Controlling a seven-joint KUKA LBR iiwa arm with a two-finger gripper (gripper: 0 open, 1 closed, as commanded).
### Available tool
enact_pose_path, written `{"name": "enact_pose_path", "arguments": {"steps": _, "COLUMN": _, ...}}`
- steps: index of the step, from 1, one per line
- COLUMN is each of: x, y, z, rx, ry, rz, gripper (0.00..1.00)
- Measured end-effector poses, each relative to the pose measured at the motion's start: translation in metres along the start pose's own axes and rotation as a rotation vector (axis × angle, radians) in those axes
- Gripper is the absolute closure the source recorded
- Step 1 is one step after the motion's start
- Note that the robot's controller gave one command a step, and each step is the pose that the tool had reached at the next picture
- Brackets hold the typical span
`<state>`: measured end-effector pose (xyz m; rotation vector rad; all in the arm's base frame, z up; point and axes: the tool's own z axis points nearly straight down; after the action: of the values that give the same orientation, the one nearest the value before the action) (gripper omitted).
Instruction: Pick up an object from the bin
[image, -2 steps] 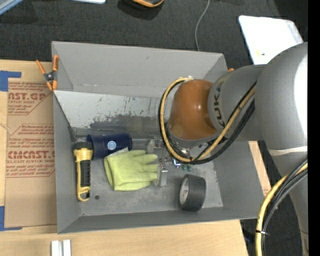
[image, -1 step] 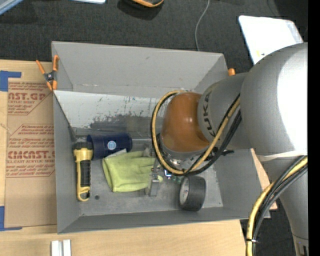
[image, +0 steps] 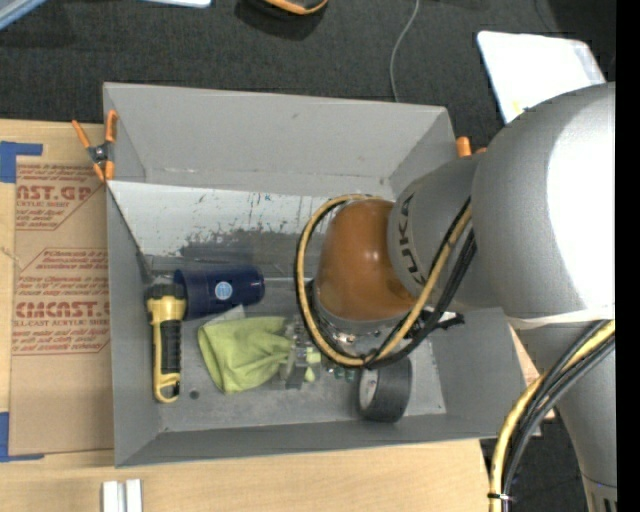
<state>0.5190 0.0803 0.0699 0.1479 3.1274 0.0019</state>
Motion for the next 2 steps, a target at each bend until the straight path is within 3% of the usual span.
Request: {"name": "enact_pose_path", "arguments": {"steps": 2, "x": 0.001, "y": 0.000, "z": -0.011, "rx": 0.000, "ry": 0.002, "rz": -0.001, "gripper": 1.00}}
